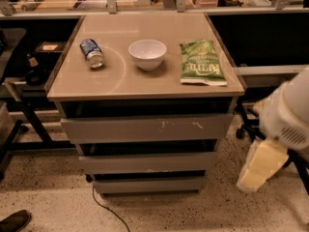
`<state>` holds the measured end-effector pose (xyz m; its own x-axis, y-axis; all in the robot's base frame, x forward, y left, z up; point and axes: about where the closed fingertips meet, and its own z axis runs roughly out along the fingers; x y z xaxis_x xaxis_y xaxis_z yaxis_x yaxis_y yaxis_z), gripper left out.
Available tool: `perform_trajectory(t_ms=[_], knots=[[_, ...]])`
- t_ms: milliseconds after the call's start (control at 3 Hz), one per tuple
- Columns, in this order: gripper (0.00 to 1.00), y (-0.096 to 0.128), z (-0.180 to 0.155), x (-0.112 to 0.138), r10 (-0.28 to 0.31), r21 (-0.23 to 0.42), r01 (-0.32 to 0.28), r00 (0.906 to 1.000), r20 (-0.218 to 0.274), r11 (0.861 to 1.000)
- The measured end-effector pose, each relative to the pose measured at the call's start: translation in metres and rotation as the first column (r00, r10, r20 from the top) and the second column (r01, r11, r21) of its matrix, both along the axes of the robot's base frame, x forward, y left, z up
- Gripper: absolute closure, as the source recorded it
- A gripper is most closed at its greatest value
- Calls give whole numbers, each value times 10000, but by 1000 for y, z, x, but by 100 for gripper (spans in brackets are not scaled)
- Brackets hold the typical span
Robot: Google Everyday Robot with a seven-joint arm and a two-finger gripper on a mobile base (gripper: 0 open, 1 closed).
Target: Open middle drawer
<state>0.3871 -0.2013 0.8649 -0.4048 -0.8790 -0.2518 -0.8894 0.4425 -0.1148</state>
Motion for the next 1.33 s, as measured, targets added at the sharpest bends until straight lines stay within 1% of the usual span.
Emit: perform_trajectory(t_ms=[333,667,1000,1333], knots=[[0,10,-70,-20,-390,-55,386,9915,-1237,9992],[0,9,-76,-26,-448,-109,437,9891,-1402,9990],[0,12,-92,-30,-550,107,578,9822,-1795,9983],[0,28,-150,-39,-501,726,712,9645,-2592,9948]])
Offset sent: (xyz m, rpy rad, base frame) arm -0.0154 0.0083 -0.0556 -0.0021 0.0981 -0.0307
